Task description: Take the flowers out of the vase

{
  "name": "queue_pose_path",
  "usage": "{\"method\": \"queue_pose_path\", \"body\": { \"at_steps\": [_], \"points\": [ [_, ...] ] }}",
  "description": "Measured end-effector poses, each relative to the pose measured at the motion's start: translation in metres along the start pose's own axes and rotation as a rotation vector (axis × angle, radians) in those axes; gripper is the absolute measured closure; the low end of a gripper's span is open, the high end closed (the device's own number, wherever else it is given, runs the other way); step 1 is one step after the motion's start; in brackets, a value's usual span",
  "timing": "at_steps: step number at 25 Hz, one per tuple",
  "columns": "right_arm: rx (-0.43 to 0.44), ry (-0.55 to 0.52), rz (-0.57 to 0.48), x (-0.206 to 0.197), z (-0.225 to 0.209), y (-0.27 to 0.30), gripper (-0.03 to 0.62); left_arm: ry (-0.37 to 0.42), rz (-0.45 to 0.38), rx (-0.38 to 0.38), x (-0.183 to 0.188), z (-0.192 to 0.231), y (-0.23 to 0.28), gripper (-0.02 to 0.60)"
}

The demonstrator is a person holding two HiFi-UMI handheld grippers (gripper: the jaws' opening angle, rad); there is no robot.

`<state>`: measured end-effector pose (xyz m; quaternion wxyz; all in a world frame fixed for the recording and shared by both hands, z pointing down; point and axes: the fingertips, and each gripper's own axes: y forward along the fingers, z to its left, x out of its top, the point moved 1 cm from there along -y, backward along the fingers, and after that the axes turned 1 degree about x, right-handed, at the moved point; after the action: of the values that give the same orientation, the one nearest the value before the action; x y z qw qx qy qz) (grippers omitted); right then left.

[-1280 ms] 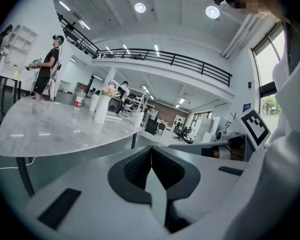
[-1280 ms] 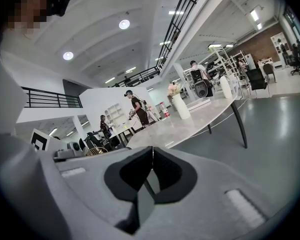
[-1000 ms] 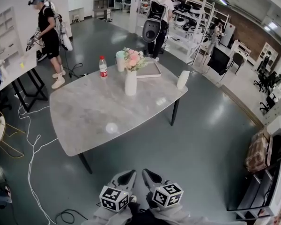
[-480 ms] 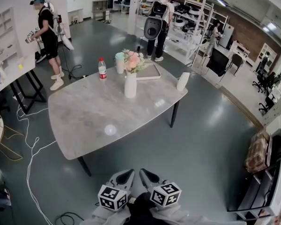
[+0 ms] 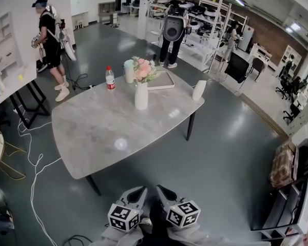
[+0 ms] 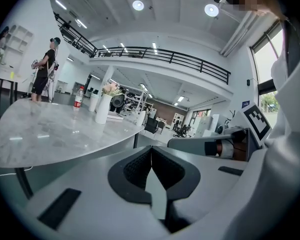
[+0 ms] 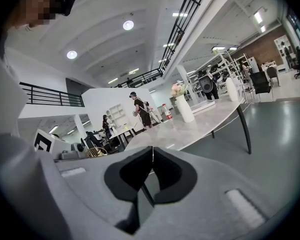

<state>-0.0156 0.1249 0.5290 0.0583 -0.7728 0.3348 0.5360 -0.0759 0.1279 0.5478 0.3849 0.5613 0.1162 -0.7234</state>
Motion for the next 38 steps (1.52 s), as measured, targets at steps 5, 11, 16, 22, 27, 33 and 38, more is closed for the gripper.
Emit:
{"method": "queue_pose_path", "body": {
  "at_steps": [5, 11, 16, 22, 27, 33, 38],
  "points": [
    [0.012, -0.016, -0.007, 0.007, -0.005, 0.003, 0.591, 0.009, -0.002, -0.007, 0.005, 0.001, 0.01, 0.578],
    [0.032, -0.003, -0.002, 0.013, -0.02, 0.018, 0.591, 0.01, -0.013, 0.004, 0.01, 0.008, 0.03, 0.578],
    [0.034, -0.007, -0.002, 0.029, -0.039, 0.034, 0.591, 0.007, -0.018, 0.016, 0.022, 0.019, 0.053, 0.578],
    [0.04, -0.005, 0.003, 0.046, -0.063, 0.057, 0.591, -0.001, -0.018, 0.034, 0.034, 0.035, 0.081, 0.578],
    [0.049, -0.001, 0.016, 0.06, -0.087, 0.079, 0.591, -0.007, -0.014, 0.041, 0.046, 0.05, 0.113, 0.578],
    [0.055, 0.0, 0.028, 0.08, -0.122, 0.105, 0.591, -0.018, -0.009, 0.053, 0.06, 0.067, 0.153, 0.578],
    [0.081, -0.007, 0.041, 0.101, -0.146, 0.132, 0.591, -0.028, -0.013, 0.076, 0.073, 0.082, 0.184, 0.578]
  ]
}}
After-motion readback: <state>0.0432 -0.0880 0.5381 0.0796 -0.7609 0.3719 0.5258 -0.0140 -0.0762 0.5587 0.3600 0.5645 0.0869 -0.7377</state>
